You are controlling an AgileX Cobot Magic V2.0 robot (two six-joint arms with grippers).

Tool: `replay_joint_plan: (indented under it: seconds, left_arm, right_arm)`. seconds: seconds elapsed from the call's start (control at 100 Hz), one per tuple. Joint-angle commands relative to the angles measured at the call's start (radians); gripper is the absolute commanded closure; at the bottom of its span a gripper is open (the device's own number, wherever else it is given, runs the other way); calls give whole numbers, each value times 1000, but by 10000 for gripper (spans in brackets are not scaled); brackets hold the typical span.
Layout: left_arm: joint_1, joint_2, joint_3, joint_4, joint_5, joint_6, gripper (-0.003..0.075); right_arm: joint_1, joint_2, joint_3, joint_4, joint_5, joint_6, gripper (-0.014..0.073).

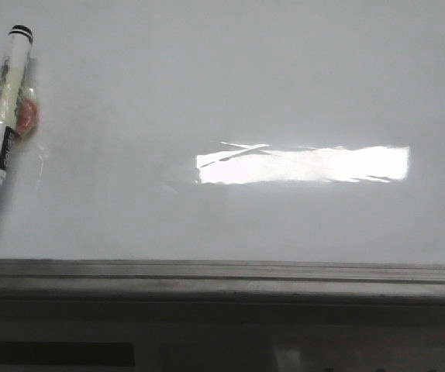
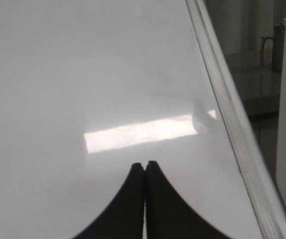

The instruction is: Write number 6 on whiteboard

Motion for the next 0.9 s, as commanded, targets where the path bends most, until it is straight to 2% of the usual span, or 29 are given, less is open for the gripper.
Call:
replay_joint_plan:
  seconds: [0.0,0.07,0.16,0.33,0.46,0.53,0.63,0.69,0.75,0.85,0.89]
  left_arm:
    - [4,-27,8,-14,-83,-8,741]
    - [4,-21,-14,-14,-70,-8,741]
    - [2,11,-63,-10,-47,-8,741]
    - [-4,145,-234,18,130,19,741]
    - [-4,223,-299,15,108,62,722]
    - [-4,252,-298,15,36,101,629]
    - [-4,287,-281,13,-70,98,382]
    - [-4,313,-268,4,-162,98,279]
    - [-4,337,-263,17,-201,100,248]
    - [-29,386,-263,131,-244,98,253]
    - [-55,402,-263,131,-268,93,260]
  right_arm:
    - [-5,-4,-21,0,-30,8,657]
    - [-3,-2,-64,-12,87,8,657]
    - [-1,29,-117,-10,140,8,657]
    - [-1,185,-240,6,332,8,657]
    - [8,293,-279,19,374,8,657]
    - [11,327,-277,33,339,8,657]
    - [11,368,-277,33,321,8,657]
    - [11,386,-275,33,309,8,657]
    - [11,401,-275,34,308,8,657]
    - [11,419,-266,36,308,8,657]
    - [11,426,-261,36,308,8,657]
